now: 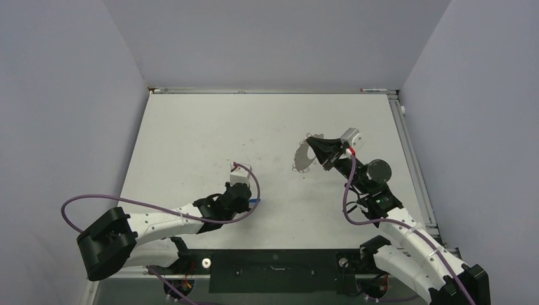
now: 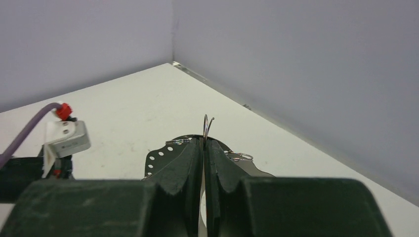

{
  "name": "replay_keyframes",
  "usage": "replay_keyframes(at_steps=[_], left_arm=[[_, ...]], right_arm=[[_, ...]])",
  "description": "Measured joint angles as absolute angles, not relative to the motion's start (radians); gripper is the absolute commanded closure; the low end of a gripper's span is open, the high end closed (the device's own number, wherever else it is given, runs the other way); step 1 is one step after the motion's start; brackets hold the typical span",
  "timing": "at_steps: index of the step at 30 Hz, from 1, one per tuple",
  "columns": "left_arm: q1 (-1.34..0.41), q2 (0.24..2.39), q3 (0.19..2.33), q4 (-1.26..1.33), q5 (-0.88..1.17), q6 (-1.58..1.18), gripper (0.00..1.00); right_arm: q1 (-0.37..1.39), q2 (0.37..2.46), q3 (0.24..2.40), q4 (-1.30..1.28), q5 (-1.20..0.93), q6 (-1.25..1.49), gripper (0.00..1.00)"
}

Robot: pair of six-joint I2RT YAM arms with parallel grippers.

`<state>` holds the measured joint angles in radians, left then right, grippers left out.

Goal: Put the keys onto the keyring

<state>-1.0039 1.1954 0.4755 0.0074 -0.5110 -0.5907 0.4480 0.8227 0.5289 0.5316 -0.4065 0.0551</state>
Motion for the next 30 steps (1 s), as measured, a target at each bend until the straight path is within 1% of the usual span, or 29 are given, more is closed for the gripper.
replay_keyframes(at_steps=[5, 7, 8, 11, 13, 15, 19, 23, 25, 30], left_arm=[[-1.004, 1.181, 0.446, -0.023, -0.509, -0.596, 0.93], [-1.004, 1.175, 0.437, -0.036, -0.509, -0.603, 0.88], [-1.004, 1.172, 0.434, -0.043, -0.509, -0.608, 0.84], [-1.004, 1.154, 0.431, -0.065, -0.508, -0.621, 0.66], [-1.004, 1.137, 0.431, -0.076, -0.508, -0.627, 0.56], [-1.004, 1.115, 0.431, -0.092, -0.508, -0.634, 0.49], [-1.004, 1.061, 0.435, -0.137, -0.505, -0.651, 0.48], [-1.004, 1.012, 0.437, -0.178, -0.497, -0.691, 0.51], [-1.004, 0.999, 0.437, -0.191, -0.497, -0.705, 0.53], [-0.991, 0.997, 0.431, -0.18, -0.486, -0.697, 0.54]], right_arm=[[0.545, 0.822, 0.523, 0.53, -0.453, -0.004, 0.95], [0.579, 0.822, 0.523, 0.525, -0.456, -0.031, 0.95], [0.594, 0.822, 0.523, 0.521, -0.459, -0.043, 0.95], [0.618, 0.822, 0.523, 0.513, -0.461, -0.072, 0.95], [0.632, 0.822, 0.523, 0.506, -0.46, -0.089, 0.95], [0.648, 0.82, 0.523, 0.496, -0.451, -0.111, 0.95], [0.723, 0.816, 0.523, 0.466, -0.418, -0.164, 0.95], [0.781, 0.816, 0.523, 0.434, -0.373, -0.215, 0.95], [0.797, 0.816, 0.523, 0.426, -0.355, -0.232, 0.95], [0.818, 0.815, 0.522, 0.408, -0.326, -0.26, 0.95]])
